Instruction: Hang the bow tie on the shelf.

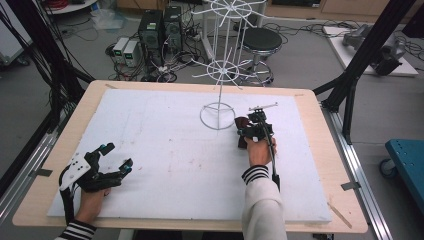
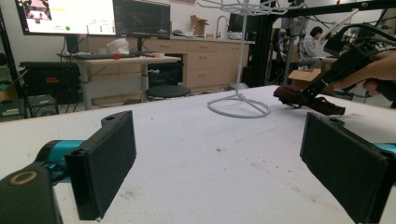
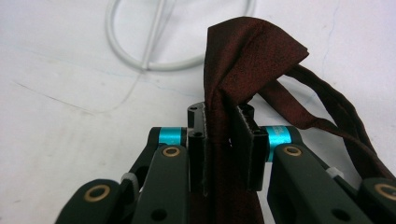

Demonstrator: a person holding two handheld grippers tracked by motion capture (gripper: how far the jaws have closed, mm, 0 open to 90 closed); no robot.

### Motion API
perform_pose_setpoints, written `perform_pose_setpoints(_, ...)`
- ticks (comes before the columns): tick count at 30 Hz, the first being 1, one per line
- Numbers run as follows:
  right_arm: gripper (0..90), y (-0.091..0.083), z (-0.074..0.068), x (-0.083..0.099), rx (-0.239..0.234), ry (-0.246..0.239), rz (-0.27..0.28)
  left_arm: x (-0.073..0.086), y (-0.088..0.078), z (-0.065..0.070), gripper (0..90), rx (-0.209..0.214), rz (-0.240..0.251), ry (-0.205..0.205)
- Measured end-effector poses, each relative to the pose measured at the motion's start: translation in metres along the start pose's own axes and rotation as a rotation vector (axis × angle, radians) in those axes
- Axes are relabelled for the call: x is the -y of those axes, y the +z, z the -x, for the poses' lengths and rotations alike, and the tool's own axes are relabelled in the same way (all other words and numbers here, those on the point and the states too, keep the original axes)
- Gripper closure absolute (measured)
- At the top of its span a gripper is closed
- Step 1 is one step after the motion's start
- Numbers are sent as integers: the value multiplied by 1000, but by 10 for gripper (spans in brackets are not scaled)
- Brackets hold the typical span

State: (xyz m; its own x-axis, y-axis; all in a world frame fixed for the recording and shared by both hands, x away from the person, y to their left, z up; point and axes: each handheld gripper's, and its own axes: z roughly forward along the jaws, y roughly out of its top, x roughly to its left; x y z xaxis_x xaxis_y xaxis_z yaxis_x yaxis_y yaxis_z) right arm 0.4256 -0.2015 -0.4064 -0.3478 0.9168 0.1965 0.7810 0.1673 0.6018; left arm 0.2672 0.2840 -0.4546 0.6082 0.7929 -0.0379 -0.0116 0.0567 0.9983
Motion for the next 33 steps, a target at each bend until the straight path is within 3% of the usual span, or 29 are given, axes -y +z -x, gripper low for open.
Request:
perform_pose_setpoints(14,770,-37,5,-1,-119,-23,176,0,0,0,110,0,-1,3)
perform_pose_setpoints(16,770,-44,5,-1,-155,-40,229,0,0,0,110,-1,0,3)
perform_pose_setpoints(19,770,-51,5,0,-162,-58,258,0,0,0,110,0,-1,2)
perform_pose_setpoints(24,769,-57,8,2,-196,-43,306,0,0,0,110,-1,0,3)
perform_pose_setpoints(33,769,-71,11,4,-202,-11,399,0,0,0,110,0,0,4)
